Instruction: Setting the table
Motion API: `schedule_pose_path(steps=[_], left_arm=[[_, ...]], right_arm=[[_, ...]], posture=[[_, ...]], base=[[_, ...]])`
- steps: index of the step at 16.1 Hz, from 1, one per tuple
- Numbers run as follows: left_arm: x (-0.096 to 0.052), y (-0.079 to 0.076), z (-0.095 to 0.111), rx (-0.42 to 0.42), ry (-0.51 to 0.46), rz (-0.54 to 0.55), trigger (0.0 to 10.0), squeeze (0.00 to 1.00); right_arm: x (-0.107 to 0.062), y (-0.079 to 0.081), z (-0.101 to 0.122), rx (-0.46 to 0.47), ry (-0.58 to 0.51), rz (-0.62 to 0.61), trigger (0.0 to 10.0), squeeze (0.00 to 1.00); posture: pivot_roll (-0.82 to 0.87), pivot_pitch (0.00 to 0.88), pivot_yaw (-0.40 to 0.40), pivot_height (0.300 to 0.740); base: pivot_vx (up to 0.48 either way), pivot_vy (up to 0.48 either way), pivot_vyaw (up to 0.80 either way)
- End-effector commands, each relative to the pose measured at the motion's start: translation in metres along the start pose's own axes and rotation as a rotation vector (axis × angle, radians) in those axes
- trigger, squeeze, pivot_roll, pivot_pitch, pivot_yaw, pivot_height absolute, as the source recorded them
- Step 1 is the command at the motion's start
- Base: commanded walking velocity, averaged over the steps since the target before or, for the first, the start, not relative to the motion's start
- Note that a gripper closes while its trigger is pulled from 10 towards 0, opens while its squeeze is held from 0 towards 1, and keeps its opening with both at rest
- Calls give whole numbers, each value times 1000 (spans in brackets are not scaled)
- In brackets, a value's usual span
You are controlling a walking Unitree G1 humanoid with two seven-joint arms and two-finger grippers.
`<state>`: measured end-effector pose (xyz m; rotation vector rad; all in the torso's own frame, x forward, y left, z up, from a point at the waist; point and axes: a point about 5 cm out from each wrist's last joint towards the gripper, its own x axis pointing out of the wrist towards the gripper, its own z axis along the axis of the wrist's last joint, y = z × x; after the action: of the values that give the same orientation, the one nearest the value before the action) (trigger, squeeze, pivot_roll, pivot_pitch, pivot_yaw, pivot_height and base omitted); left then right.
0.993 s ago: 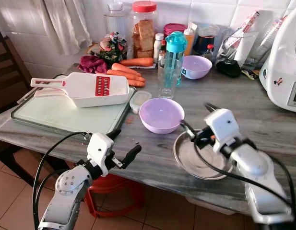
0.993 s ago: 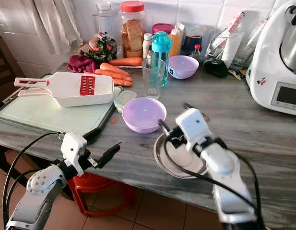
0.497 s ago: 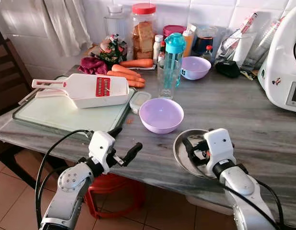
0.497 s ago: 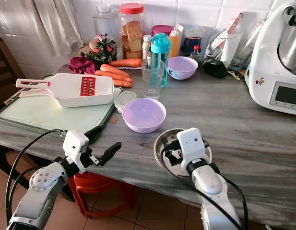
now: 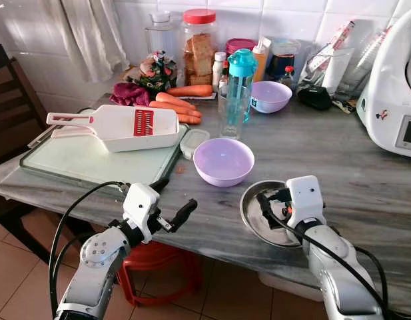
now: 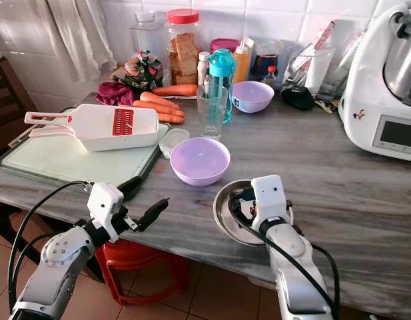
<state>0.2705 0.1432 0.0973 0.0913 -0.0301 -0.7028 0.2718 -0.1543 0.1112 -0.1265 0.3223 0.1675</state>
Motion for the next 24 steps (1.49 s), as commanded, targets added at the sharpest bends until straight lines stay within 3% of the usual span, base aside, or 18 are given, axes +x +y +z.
schedule_pose_path(steps=[1, 2, 4, 6, 8, 18, 24], left_arm=[[-1, 0, 3, 19, -3, -18, 10000, 0], [-1, -1, 3, 18, -1, -19, 10000, 0], [-2, -2, 2, 15, 6, -30, 10000, 0], [-3, -5, 0, 5, 22, -68, 10000, 0], [-6, -8, -1, -6, 31, -90, 10000, 0], [-14, -17, -3, -37, 66, -166, 10000, 0], [-13, -16, -3, -33, 69, -160, 10000, 0]], right_arm=[[2, 1, -3, 19, 34, 8, 10000, 627], [4, 1, -3, 30, 45, 16, 10000, 424], [7, 2, -4, 41, 74, 33, 10000, 337], [9, 1, -5, 28, 98, 47, 10000, 133], [13, 2, -6, 18, 119, 62, 10000, 0], [44, 8, 2, 13, 147, 116, 10000, 0], [51, 6, 5, 28, 123, 108, 10000, 0]], posture=[[-56, 0, 24, 740], [-55, 0, 24, 740], [-53, 0, 25, 740], [-53, 6, 27, 740], [-52, 12, 27, 740], [-36, 30, 24, 740], [-34, 31, 25, 740]], base=[[0, 0, 0], [0, 0, 0], [0, 0, 0], [0, 0, 0], [0, 0, 0], [0, 0, 0], [0, 0, 0]])
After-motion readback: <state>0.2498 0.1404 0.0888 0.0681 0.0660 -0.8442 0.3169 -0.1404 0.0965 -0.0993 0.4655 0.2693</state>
